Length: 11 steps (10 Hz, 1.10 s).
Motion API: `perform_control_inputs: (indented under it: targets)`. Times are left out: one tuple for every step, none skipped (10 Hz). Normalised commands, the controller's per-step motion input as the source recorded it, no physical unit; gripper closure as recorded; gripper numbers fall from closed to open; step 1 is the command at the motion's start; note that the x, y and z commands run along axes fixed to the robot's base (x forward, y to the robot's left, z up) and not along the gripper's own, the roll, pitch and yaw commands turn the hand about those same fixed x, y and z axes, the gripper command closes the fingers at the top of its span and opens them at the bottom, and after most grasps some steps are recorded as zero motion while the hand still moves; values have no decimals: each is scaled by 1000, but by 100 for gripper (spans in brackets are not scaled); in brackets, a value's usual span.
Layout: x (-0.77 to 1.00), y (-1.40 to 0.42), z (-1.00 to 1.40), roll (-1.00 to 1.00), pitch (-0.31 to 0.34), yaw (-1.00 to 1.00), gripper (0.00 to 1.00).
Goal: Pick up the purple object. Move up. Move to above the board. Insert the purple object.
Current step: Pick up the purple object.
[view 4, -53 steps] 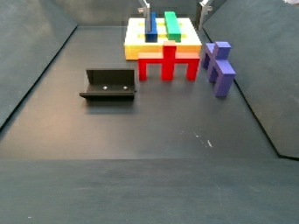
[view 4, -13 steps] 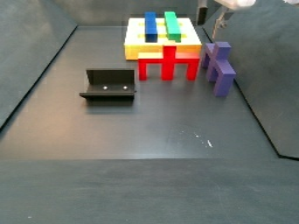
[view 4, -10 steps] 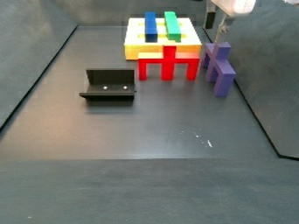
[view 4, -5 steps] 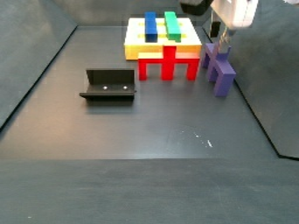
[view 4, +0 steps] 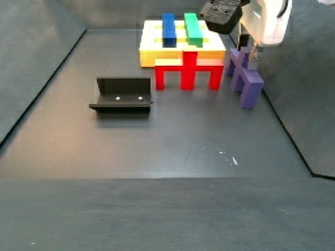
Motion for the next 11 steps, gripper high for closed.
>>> perform_control_inputs:
  targets:
    - [0,-17,-34,0,0,157,0]
    - [89,0,-57,0,3,166,0]
    - [149,0,-49,0,30,166,0]
    - [0,0,-66,0,0,120,0]
    - [0,0,0,0,0,0,0]
    - [0,0,0,0,0,0,100]
    - [0,0,0,0,0,0,100]
    - [0,0,0,0,0,0,100]
    - [0,0,0,0,0,0,100]
    - [0,0,0,0,0,0,100]
    - [0,0,0,0,0,0,100]
